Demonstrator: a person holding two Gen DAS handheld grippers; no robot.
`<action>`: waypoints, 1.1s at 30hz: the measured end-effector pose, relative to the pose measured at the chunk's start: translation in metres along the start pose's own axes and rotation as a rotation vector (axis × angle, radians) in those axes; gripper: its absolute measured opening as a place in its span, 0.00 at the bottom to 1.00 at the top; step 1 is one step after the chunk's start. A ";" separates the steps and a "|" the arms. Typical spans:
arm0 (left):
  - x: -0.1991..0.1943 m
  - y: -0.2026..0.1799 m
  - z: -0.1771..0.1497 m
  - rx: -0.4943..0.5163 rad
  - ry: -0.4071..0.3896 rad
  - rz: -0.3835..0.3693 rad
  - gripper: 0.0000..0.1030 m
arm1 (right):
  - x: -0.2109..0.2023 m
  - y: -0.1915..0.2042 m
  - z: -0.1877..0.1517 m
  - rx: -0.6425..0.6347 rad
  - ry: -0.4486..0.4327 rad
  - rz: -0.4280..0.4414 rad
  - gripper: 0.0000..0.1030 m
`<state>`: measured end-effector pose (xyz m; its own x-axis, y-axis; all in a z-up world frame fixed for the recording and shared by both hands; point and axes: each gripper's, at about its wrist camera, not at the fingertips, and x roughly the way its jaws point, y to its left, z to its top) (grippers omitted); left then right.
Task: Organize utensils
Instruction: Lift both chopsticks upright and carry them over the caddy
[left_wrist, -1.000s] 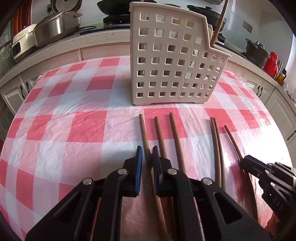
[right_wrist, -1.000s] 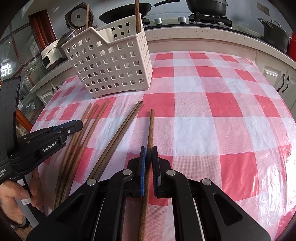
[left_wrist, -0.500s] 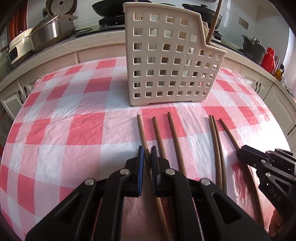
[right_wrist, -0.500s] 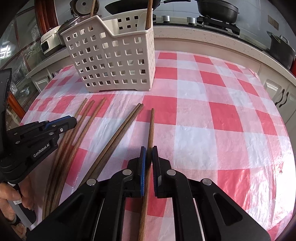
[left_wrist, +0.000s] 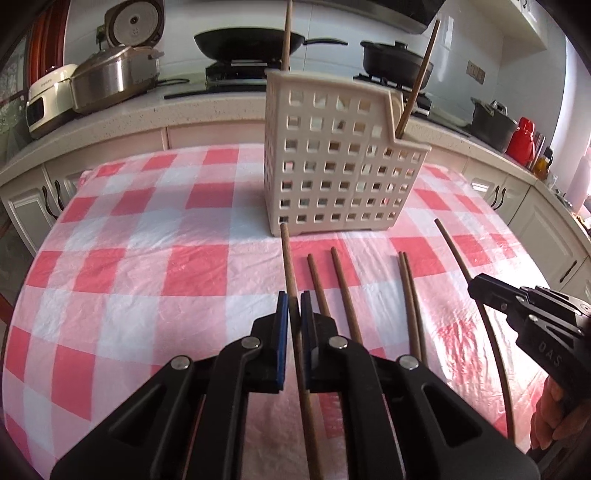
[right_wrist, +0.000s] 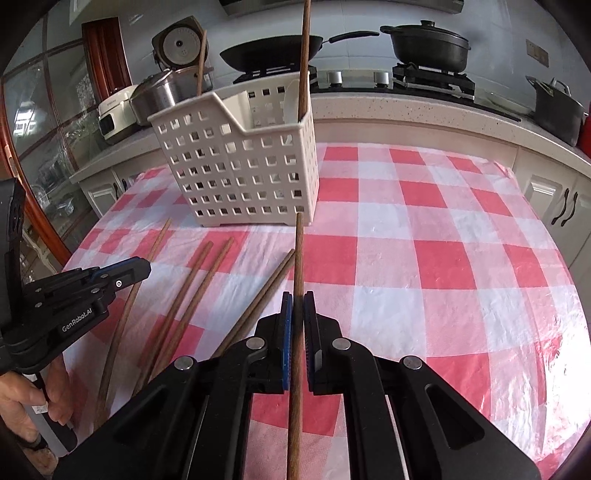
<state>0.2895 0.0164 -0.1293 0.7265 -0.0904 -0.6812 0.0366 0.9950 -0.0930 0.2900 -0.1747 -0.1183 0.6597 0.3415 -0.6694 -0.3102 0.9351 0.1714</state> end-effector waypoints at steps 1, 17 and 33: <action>-0.006 0.001 0.001 -0.005 -0.015 -0.003 0.06 | -0.005 0.001 0.001 -0.001 -0.016 0.001 0.06; -0.120 0.004 0.006 0.011 -0.288 -0.024 0.06 | -0.084 0.031 0.021 -0.067 -0.214 0.035 0.06; -0.163 -0.008 -0.010 0.070 -0.397 -0.011 0.06 | -0.131 0.042 0.012 -0.145 -0.299 0.043 0.06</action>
<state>0.1637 0.0228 -0.0243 0.9338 -0.0915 -0.3460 0.0828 0.9958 -0.0401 0.1988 -0.1787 -0.0146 0.8091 0.4128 -0.4183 -0.4218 0.9035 0.0757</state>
